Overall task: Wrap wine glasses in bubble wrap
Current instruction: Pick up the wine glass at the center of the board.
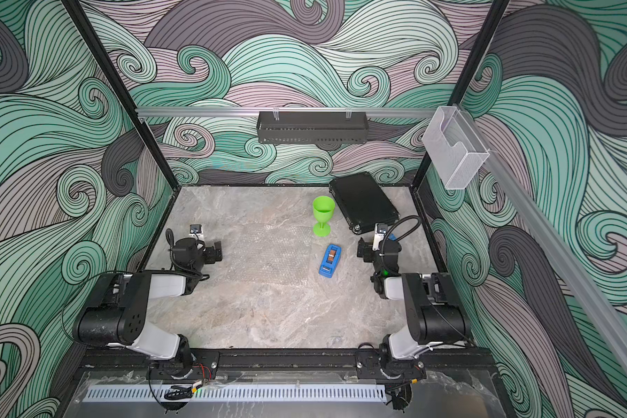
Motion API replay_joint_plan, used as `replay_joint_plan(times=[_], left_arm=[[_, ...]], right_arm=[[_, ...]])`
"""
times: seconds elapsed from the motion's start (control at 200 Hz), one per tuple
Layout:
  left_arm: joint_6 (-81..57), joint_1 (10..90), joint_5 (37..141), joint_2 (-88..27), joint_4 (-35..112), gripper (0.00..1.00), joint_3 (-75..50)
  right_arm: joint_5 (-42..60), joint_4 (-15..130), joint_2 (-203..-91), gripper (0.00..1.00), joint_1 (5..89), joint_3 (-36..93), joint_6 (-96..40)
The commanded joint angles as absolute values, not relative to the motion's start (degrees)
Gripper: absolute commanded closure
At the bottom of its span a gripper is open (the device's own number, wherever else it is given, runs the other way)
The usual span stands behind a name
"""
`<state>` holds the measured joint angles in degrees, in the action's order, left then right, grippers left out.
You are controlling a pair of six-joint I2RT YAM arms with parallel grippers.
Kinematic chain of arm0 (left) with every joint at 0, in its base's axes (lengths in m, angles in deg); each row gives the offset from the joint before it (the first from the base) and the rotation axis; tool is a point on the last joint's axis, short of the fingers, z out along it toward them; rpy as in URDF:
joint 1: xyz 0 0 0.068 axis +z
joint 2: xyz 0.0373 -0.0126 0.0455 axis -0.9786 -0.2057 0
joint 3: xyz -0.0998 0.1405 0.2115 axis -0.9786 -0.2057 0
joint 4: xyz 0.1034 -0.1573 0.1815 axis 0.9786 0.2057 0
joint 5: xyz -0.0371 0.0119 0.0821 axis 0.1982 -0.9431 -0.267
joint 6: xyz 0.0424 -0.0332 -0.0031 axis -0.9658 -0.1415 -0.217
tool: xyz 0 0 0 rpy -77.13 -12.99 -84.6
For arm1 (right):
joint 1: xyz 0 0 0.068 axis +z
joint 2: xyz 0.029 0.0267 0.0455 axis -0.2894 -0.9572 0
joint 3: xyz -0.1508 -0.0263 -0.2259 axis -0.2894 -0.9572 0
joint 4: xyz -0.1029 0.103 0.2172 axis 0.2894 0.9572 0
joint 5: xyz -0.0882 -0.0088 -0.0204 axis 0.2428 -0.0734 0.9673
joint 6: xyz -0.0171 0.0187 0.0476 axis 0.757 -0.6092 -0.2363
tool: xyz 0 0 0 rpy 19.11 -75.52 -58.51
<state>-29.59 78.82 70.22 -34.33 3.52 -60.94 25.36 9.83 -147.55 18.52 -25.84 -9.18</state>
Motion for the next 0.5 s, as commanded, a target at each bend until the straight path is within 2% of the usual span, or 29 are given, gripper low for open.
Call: replay_joint_plan(times=[0.0, 0.06, 0.095, 0.155, 0.25, 0.315, 0.41, 0.495], left_arm=[[-29.06, 79.27, 70.75, -34.04, 2.94, 0.01, -58.82], [-29.76, 79.27, 71.36, -32.69, 7.31, 0.01, -56.37], [-30.01, 79.25, 71.78, -31.43, 14.91, 0.01, -53.08], [-29.36, 79.18, 72.28, -29.62, 28.16, 0.01, -46.22], [-28.71, 79.01, 72.63, -25.94, 39.57, 0.01, -39.40], [-29.07, 79.01, 74.10, -22.71, 45.81, 0.02, -36.25], [-30.49, 78.85, 77.95, -17.70, 53.96, 0.01, -32.29], [-30.83, 78.83, 83.12, -13.81, 58.34, 0.01, -30.64]], right_arm=[[25.85, 9.20, -146.59, 0.01, 18.81, -25.18, -8.86], [29.57, 9.91, -144.87, 0.01, 19.46, -25.54, -9.54], [30.48, 11.17, -143.20, 0.01, 19.62, -25.61, -9.82], [31.13, 17.22, -139.26, 0.01, 19.72, -24.26, -10.01], [32.15, 27.49, -133.04, 0.01, 20.03, -21.73, -12.11], [34.46, 38.05, -128.78, 0.01, 20.00, -18.69, -19.40], [38.90, 57.51, -123.30, 0.01, 19.84, -12.69, -37.11], [31.37, 59.97, -119.55, 0.01, 19.54, -11.03, -38.59]])
